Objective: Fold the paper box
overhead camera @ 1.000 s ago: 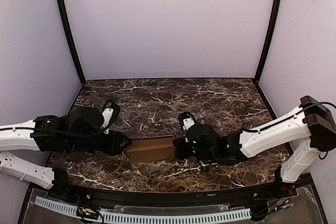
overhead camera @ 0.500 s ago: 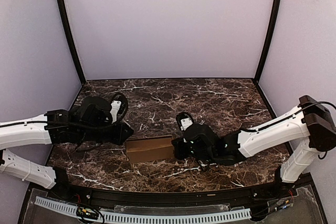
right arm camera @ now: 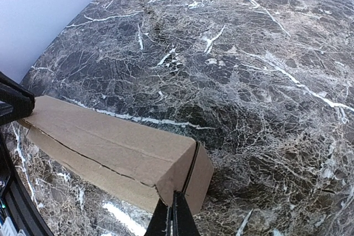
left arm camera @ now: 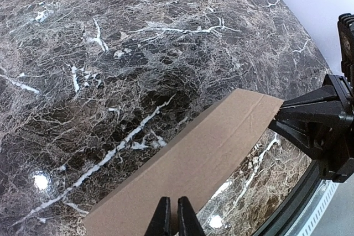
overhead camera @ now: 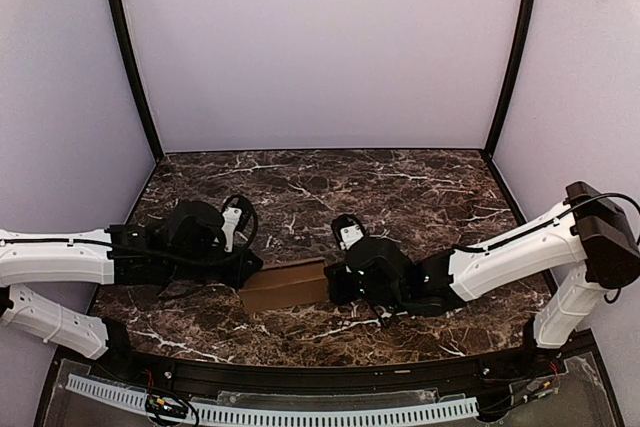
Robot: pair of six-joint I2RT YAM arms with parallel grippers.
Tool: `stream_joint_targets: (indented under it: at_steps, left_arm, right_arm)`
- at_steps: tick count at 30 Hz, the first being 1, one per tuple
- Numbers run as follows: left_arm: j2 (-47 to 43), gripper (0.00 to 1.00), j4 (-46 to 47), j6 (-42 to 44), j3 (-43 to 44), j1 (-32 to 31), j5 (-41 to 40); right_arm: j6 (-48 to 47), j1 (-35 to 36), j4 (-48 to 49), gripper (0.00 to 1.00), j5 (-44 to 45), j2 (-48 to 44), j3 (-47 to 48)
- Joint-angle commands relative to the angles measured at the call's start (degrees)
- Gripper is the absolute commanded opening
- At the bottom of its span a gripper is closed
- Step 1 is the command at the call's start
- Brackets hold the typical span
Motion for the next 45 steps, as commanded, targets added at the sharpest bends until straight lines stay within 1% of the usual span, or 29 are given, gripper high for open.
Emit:
stream_joint_targets:
  at_steps: [1,3,4,8,10,13,17,22,27,29,31,34,36,39,42,44,45]
  left_arm:
    - [-1.48,0.05,-0.05,-0.45,-2.29,0.32,-0.57]
    - [-1.60,0.05,0.58,-0.75,-2.73,0.26,-0.23]
    - [-1.43,0.05,0.72,-0.86,-3.00,0.29,0.24]
    - [-0.32,0.05,1.75,-1.86,-3.72,0.28,1.33]
    - [0.07,0.05,2.51,-2.19,-4.18,0.31,1.77]
    - [0.44,0.05,3.29,-2.43,-4.78,0.23,1.83]
    - [0.97,0.04,3.58,-2.69,-5.14,0.27,1.63]
    - [1.47,0.04,4.21,-3.09,-5.64,0.26,2.06]
    - [1.63,0.04,5.05,-3.66,-6.87,0.30,2.46]
    - [1.67,0.04,5.35,-4.00,-7.42,0.31,2.54]
    - [1.75,0.04,5.50,-4.28,-7.86,0.22,2.64]
    - [1.76,0.04,5.70,-4.62,-8.34,0.31,2.69]
    - [1.81,0.04,5.77,-4.67,-8.57,0.29,2.75]
    - [1.89,0.03,6.08,-5.10,-8.84,0.24,3.14]
    - [1.81,0.03,6.33,-5.40,-9.20,0.23,3.36]
    - [1.70,0.03,6.48,-5.53,-9.33,0.22,3.31]
    - [1.69,0.03,6.53,-5.45,-9.34,0.17,3.34]
  right_arm:
    - [-0.35,1.22,-8.74,0.00,-2.78,3.49,-1.15]
    - [-0.45,1.31,-8.78,0.00,-2.74,3.64,-0.98]
    - [-0.49,1.32,-8.83,0.02,-2.62,3.59,-0.90]
    - [-0.81,1.38,-8.78,0.22,-2.24,3.47,-0.79]
    - [-1.08,1.40,-8.78,0.28,-2.20,3.05,-0.88]
    - [-1.67,1.57,-8.78,0.42,-2.36,2.06,-0.88]
    - [-3.90,1.71,-8.82,0.57,-3.32,0.36,-0.58]
    - [-5.79,1.85,-9.51,0.63,-3.70,-2.82,-0.76]
    - [-8.40,1.84,-11.56,0.64,-1.63,-5.89,1.13]
    - [-9.73,1.84,-13.26,0.64,-0.38,-6.44,3.29]
    - [-11.10,1.76,-14.07,0.61,0.95,-6.60,5.15]
    - [-13.30,1.66,-14.18,0.55,1.99,-6.48,7.84]
    - [-14.51,1.59,-14.09,0.48,2.43,-6.28,9.82]
    - [-16.46,1.17,-13.65,0.35,2.66,-5.81,12.26]
    - [-17.38,0.40,-13.21,0.13,2.47,-4.90,13.60]
    - [-16.91,-0.34,-12.32,0.03,1.75,-4.05,13.14]
    - [-16.35,-0.76,-12.08,0.00,1.04,-3.58,12.52]
